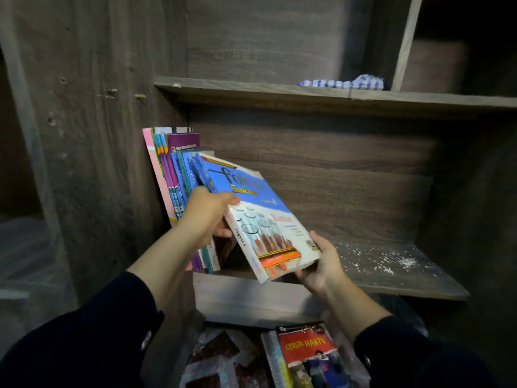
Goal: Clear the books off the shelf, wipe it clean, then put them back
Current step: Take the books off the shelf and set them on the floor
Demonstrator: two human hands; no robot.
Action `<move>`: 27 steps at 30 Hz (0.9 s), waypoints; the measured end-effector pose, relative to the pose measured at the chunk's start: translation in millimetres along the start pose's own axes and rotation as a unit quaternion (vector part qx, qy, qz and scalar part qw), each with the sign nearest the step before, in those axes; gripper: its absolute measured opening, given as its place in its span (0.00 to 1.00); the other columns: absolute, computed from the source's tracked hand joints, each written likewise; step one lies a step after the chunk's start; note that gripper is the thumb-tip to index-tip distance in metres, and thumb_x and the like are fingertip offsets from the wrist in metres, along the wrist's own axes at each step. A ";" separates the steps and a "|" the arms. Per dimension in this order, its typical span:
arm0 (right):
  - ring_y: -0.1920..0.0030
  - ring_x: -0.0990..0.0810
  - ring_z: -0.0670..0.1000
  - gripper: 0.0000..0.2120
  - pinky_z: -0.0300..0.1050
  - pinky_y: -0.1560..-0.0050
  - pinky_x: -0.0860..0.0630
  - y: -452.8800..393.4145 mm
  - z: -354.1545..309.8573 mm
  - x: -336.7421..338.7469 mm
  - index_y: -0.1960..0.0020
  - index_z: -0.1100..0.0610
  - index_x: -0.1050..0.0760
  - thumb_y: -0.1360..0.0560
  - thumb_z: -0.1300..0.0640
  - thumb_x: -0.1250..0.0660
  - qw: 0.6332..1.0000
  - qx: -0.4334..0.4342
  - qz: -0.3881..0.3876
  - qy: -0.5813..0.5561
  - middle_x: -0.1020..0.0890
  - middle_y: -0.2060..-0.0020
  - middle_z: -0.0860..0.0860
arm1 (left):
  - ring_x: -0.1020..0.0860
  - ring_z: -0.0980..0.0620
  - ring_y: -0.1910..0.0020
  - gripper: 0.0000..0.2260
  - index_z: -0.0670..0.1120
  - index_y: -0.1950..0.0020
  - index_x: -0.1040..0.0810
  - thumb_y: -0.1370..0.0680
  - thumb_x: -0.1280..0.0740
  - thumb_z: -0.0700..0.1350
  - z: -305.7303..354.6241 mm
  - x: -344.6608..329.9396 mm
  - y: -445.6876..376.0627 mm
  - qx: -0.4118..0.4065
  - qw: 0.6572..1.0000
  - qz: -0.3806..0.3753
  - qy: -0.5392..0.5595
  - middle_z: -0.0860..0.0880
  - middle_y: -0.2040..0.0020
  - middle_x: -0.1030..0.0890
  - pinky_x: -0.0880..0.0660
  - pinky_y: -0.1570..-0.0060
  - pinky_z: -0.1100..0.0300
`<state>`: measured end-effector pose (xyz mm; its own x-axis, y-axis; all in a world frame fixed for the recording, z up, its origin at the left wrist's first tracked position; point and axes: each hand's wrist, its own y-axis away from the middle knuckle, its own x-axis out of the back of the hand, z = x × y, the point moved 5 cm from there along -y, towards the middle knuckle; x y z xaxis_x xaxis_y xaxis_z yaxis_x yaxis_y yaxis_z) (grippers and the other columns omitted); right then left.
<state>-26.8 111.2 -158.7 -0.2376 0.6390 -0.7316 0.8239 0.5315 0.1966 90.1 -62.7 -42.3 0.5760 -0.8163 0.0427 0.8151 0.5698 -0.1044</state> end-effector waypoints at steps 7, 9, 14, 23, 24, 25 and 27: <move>0.69 0.15 0.51 0.10 0.44 0.69 0.19 74.3 -12.7 20.9 0.53 0.64 0.21 0.27 0.57 0.33 0.961 -0.089 -0.008 0.261 0.14 0.64 0.57 | 0.19 0.46 0.67 0.07 0.40 0.46 0.24 0.23 0.34 0.39 -31.9 14.7 54.9 0.085 0.993 -0.067 -0.038 0.42 0.59 0.16 0.26 0.77 0.64; 0.70 0.15 0.50 0.08 0.42 0.70 0.19 89.4 -8.2 23.3 0.54 0.65 0.22 0.24 0.59 0.36 0.951 -0.101 -0.007 0.291 0.14 0.66 0.57 | 0.20 0.52 0.75 0.02 0.44 0.52 0.24 0.23 0.35 0.39 -40.3 16.6 70.8 0.106 0.990 -0.077 -0.043 0.49 0.70 0.17 0.26 0.79 0.66; 0.66 0.14 0.52 0.08 0.46 0.66 0.17 117.9 15.7 35.5 0.51 0.65 0.23 0.24 0.60 0.36 0.938 -0.125 -0.014 0.324 0.14 0.62 0.57 | 0.20 0.55 0.77 0.03 0.46 0.54 0.26 0.22 0.36 0.39 -69.0 28.6 104.2 0.152 0.979 -0.106 -0.084 0.52 0.75 0.18 0.26 0.79 0.67; 0.65 0.14 0.50 0.09 0.43 0.66 0.19 136.6 74.1 73.5 0.49 0.63 0.22 0.25 0.59 0.34 0.918 -0.168 -0.025 0.358 0.14 0.60 0.56 | 0.16 0.47 0.71 0.05 0.39 0.47 0.25 0.21 0.38 0.36 -121.7 55.8 140.5 0.306 0.929 -0.170 -0.123 0.44 0.67 0.15 0.19 0.73 0.52; 0.65 0.14 0.50 0.09 0.43 0.66 0.19 135.2 79.9 78.9 0.49 0.64 0.22 0.25 0.59 0.34 0.915 -0.170 -0.026 0.365 0.14 0.60 0.56 | 0.16 0.46 0.70 0.07 0.39 0.44 0.25 0.22 0.37 0.36 -129.2 59.5 140.5 0.320 0.921 -0.177 -0.137 0.43 0.65 0.15 0.19 0.72 0.51; 0.65 0.14 0.50 0.08 0.43 0.66 0.19 135.2 86.8 83.3 0.50 0.64 0.21 0.25 0.60 0.34 0.913 -0.180 -0.028 0.365 0.14 0.60 0.56 | 0.16 0.46 0.69 0.09 0.39 0.42 0.25 0.22 0.37 0.36 -137.7 62.0 140.0 0.332 0.914 -0.180 -0.149 0.42 0.64 0.15 0.19 0.71 0.51; 0.66 0.14 0.50 0.07 0.43 0.65 0.18 131.4 100.2 93.6 0.51 0.64 0.21 0.24 0.61 0.35 0.916 -0.198 -0.026 0.349 0.14 0.61 0.57 | 0.16 0.46 0.70 0.09 0.38 0.42 0.25 0.22 0.36 0.36 -157.1 64.9 137.8 0.354 0.904 -0.177 -0.159 0.42 0.65 0.15 0.19 0.72 0.52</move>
<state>110.8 185.2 -266.8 -0.6565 0.7329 -0.1786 0.5836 0.6435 0.4953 230.3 -52.1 -210.0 0.1675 -0.9550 0.2446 0.7218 0.2879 0.6294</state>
